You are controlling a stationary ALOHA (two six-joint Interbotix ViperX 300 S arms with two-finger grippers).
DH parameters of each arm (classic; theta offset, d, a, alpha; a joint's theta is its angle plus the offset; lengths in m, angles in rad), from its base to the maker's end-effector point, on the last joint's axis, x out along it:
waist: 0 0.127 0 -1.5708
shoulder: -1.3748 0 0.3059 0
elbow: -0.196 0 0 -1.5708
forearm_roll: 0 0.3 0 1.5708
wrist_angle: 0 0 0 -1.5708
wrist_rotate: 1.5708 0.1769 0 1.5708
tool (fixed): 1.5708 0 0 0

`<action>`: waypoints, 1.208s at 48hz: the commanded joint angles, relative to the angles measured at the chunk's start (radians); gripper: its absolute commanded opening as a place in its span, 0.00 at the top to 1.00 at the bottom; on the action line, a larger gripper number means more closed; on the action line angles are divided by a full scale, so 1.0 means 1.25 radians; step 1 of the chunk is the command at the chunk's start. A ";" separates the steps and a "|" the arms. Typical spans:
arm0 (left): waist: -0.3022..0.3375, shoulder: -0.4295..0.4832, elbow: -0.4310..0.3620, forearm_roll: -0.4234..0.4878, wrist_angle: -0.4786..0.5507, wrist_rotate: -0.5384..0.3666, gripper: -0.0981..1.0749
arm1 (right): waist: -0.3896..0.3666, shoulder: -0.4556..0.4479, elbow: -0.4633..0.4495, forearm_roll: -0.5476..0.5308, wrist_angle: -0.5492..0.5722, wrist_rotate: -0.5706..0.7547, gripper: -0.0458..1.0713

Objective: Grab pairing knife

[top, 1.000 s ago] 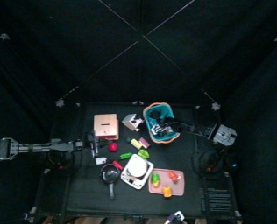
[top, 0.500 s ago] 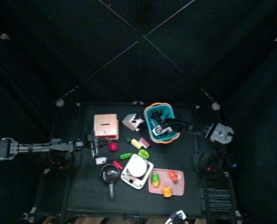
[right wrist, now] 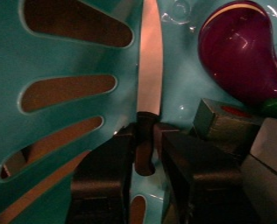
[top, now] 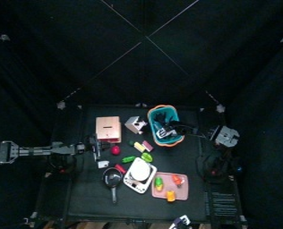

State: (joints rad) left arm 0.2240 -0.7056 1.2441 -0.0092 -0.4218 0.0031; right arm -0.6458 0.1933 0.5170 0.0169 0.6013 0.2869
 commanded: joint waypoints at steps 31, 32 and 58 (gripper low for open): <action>0.002 0.001 -0.010 0.000 -0.005 0.000 0.91 | 0.002 -0.171 -0.004 0.002 0.023 0.000 0.46; 0.002 0.001 -0.010 0.000 -0.004 0.000 0.91 | 0.004 -0.173 -0.005 0.002 0.027 0.000 0.46; 0.001 0.001 -0.015 -0.001 -0.005 0.001 0.91 | 0.020 -0.308 -0.031 0.023 0.088 -0.002 0.46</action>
State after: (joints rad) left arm 0.2240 -0.7041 1.2441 -0.0107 -0.4218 0.0031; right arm -0.6228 -0.1273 0.5031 0.0337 0.7087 0.2853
